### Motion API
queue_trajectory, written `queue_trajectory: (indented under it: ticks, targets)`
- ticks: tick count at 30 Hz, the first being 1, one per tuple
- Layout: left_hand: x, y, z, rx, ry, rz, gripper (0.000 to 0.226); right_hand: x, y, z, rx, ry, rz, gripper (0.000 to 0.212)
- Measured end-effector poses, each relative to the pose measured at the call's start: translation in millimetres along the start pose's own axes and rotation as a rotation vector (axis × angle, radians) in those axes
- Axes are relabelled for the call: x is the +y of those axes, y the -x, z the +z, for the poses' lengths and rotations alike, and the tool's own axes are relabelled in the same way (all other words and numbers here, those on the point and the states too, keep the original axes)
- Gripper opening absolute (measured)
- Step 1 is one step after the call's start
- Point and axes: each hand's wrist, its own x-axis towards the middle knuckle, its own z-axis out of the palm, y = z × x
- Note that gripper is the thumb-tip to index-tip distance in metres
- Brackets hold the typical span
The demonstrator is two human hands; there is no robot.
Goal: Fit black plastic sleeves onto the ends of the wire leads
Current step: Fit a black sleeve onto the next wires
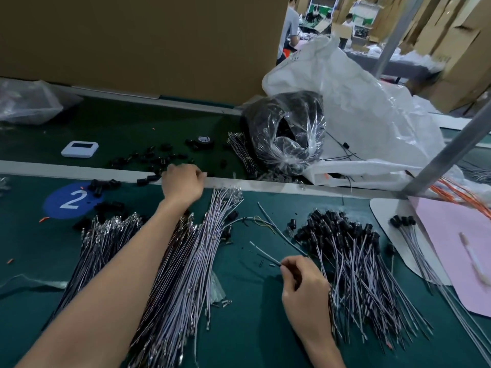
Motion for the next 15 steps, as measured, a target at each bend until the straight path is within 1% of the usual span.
queue_trajectory:
  ticks: [2, 4, 6, 7, 10, 13, 15]
  targets:
    - [-4, -23, 11, -0.063, 0.017, 0.022, 0.033, 1, -1, 1, -0.003, 0.002, -0.003, 0.023]
    - [-6, -43, 22, -0.131, 0.021, 0.016, 0.039, 2, -2, 2, -0.002, 0.003, -0.007, 0.025]
    - [-8, -60, 32, -0.154, -0.008, -0.005, 0.038, 4, -4, 4, -0.008, 0.002, -0.002, 0.025]
    - [-9, -67, 36, -0.140, -0.016, -0.017, 0.034, 4, -5, 5, -0.010, 0.002, -0.001, 0.025]
    - [-10, -81, 46, -0.026, -0.016, -0.053, 0.017, 8, -7, 5, 0.006, 0.016, -0.033, 0.023]
    - [-11, -86, 47, 0.062, -0.026, -0.049, 0.007, 11, -9, 5, 0.012, 0.022, -0.062, 0.022]
    - [-11, -89, 46, 0.099, -0.040, -0.032, 0.012, 12, -9, 5, 0.011, 0.012, -0.066, 0.023]
